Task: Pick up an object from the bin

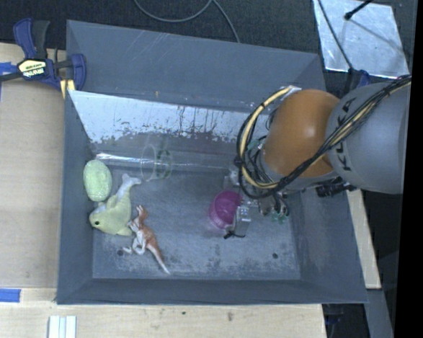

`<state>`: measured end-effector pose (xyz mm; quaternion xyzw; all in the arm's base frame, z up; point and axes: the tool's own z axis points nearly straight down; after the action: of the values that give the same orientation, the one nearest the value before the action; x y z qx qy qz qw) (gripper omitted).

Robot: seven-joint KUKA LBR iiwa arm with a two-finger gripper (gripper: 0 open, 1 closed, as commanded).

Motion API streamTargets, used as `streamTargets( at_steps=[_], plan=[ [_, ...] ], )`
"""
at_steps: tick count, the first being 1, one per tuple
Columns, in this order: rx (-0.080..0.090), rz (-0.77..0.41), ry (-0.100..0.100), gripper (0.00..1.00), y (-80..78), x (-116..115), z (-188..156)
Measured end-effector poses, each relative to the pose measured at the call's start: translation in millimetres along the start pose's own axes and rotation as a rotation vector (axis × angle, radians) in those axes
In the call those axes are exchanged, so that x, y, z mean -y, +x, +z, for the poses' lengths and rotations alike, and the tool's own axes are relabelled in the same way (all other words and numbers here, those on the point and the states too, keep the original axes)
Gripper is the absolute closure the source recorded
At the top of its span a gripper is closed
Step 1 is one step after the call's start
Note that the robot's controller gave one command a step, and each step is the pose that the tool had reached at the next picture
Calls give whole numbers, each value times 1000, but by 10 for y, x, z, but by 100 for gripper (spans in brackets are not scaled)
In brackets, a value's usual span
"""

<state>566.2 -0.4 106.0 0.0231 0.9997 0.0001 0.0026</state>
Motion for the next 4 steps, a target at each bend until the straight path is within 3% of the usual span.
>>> streamTargets(
  at_steps=[1, 2, 4],
  plan=[
    [-1, 173, 0, 0, -116, 8, 164],
    [0, 102, -3, 100, -128, 73, 315],
    [2, 100, -3, 100, -127, 71, 285]
  ],
)
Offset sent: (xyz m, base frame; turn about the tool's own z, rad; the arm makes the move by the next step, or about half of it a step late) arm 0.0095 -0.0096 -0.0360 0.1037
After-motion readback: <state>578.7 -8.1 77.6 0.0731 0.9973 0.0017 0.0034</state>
